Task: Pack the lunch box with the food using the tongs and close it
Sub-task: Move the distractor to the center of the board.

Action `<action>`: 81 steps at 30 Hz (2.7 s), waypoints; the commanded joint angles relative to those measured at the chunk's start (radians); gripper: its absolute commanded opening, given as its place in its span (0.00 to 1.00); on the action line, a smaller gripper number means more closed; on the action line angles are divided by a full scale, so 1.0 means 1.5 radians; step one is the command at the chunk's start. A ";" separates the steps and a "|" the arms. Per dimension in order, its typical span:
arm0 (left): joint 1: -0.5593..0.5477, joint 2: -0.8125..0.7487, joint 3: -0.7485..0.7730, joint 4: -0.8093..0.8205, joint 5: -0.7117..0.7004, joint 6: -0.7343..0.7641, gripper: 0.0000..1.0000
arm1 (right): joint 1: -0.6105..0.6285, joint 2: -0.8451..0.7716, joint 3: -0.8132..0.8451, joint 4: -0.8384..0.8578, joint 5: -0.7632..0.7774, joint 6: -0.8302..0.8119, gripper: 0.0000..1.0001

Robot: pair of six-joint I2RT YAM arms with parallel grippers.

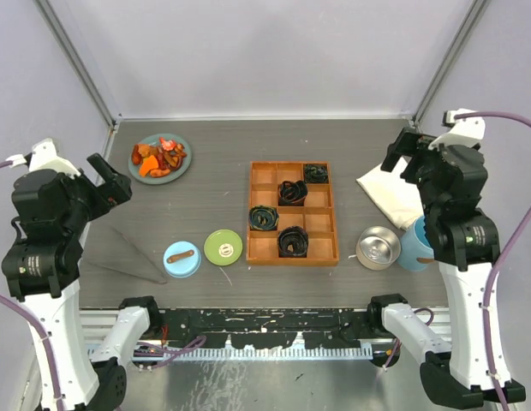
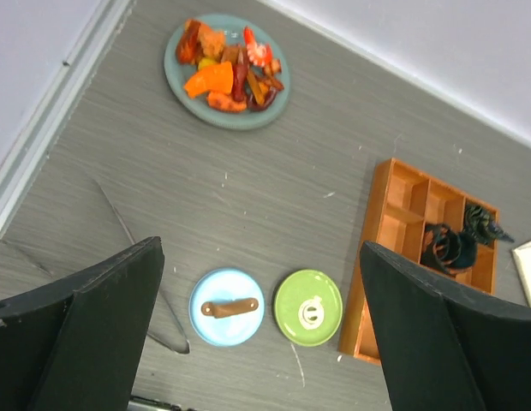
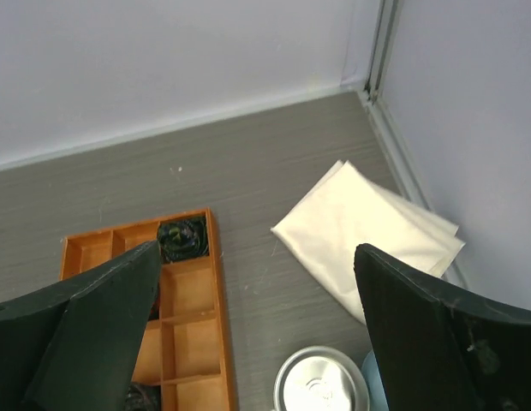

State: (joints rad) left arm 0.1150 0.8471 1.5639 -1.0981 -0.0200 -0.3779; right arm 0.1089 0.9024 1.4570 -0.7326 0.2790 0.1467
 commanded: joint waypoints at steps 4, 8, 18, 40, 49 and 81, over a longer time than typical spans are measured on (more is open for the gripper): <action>-0.046 -0.056 -0.127 0.068 -0.017 -0.009 0.98 | 0.001 -0.049 -0.147 0.071 -0.147 0.088 1.00; -0.074 -0.106 -0.224 0.099 0.026 -0.026 0.98 | 0.005 -0.086 -0.278 0.202 -0.308 0.214 1.00; -0.128 -0.147 -0.430 0.182 0.251 -0.115 0.98 | 0.232 -0.079 -0.402 0.061 -0.398 0.229 1.00; -0.164 -0.195 -0.558 0.181 0.380 -0.138 0.98 | 0.853 0.367 -0.399 0.224 0.144 0.606 1.00; -0.165 -0.162 -0.566 0.225 0.433 -0.134 0.98 | 0.726 0.320 -0.474 0.257 0.158 0.531 1.00; -0.492 0.456 -0.333 0.608 0.225 -0.235 0.98 | 0.156 0.347 -0.366 0.322 -0.032 0.206 1.00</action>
State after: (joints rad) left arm -0.6209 1.4296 0.9611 -0.3237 0.3538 -0.7155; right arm 0.3828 1.4075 0.8337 -0.3012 0.2916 0.5037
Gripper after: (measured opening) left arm 0.980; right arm 0.998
